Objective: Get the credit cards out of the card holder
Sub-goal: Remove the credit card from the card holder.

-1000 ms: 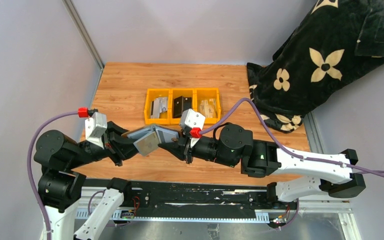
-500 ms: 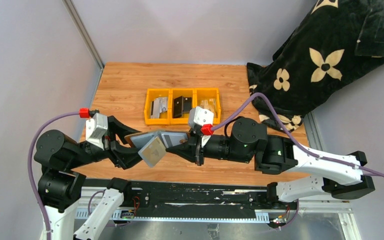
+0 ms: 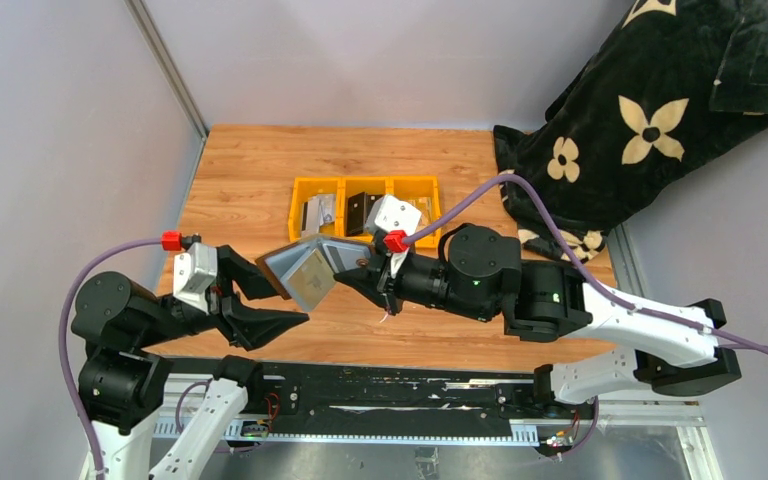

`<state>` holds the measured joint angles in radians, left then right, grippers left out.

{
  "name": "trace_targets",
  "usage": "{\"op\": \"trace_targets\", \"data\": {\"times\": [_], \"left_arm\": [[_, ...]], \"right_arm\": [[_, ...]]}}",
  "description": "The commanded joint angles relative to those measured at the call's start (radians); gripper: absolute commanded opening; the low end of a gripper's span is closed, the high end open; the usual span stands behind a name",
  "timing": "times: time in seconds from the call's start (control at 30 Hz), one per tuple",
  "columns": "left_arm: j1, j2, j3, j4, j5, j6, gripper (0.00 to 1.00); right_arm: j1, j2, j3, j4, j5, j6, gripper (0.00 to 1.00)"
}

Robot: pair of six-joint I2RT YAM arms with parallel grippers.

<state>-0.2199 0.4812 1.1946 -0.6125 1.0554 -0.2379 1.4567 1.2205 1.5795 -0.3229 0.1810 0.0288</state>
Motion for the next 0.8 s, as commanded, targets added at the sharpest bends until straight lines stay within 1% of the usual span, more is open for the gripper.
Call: {"op": "trace_targets", "data": {"times": [0.0, 0.07, 0.17, 0.23, 0.27, 0.33, 0.43, 0.53, 0.63, 0.7, 0.73, 0.77], "left_arm": [[-0.001, 0.026, 0.017, 0.025, 0.005, -0.021, 0.56], [-0.001, 0.031, 0.002, 0.102, -0.034, -0.089, 0.54], [-0.001, 0.035, -0.030, 0.217, -0.067, -0.236, 0.52], [-0.001, 0.037, -0.048, 0.261, -0.060, -0.285, 0.50], [-0.001, 0.037, -0.052, 0.273, -0.062, -0.299, 0.48], [-0.001, 0.037, -0.050, 0.270, -0.063, -0.293, 0.38], [-0.001, 0.041, -0.041, 0.268, -0.071, -0.306, 0.19], [-0.001, 0.051, -0.032, 0.279, -0.068, -0.338, 0.11], [-0.001, 0.059, -0.027, 0.290, -0.063, -0.375, 0.07], [-0.001, 0.062, -0.023, 0.299, -0.062, -0.402, 0.07], [-0.001, 0.065, -0.021, 0.304, -0.061, -0.419, 0.09], [-0.001, 0.070, -0.018, 0.308, -0.058, -0.427, 0.15]], "right_arm": [[-0.002, 0.008, 0.036, 0.006, -0.022, -0.012, 0.00], [-0.002, 0.013, 0.036, 0.012, -0.037, -0.008, 0.00], [-0.002, 0.020, 0.040, 0.000, -0.037, -0.004, 0.00], [-0.002, 0.009, 0.025, 0.009, -0.041, -0.001, 0.00], [-0.002, 0.002, 0.015, 0.018, -0.047, 0.003, 0.00], [-0.002, -0.021, -0.010, 0.043, -0.072, 0.008, 0.00], [-0.002, -0.046, -0.047, 0.081, -0.135, 0.016, 0.00], [-0.004, -0.055, -0.072, 0.102, -0.222, 0.019, 0.00], [-0.008, -0.065, -0.097, 0.120, -0.294, 0.027, 0.00], [-0.013, -0.075, -0.116, 0.141, -0.356, 0.034, 0.00], [-0.015, -0.081, -0.126, 0.155, -0.370, 0.040, 0.00], [-0.016, -0.082, -0.135, 0.165, -0.379, 0.045, 0.00]]}}
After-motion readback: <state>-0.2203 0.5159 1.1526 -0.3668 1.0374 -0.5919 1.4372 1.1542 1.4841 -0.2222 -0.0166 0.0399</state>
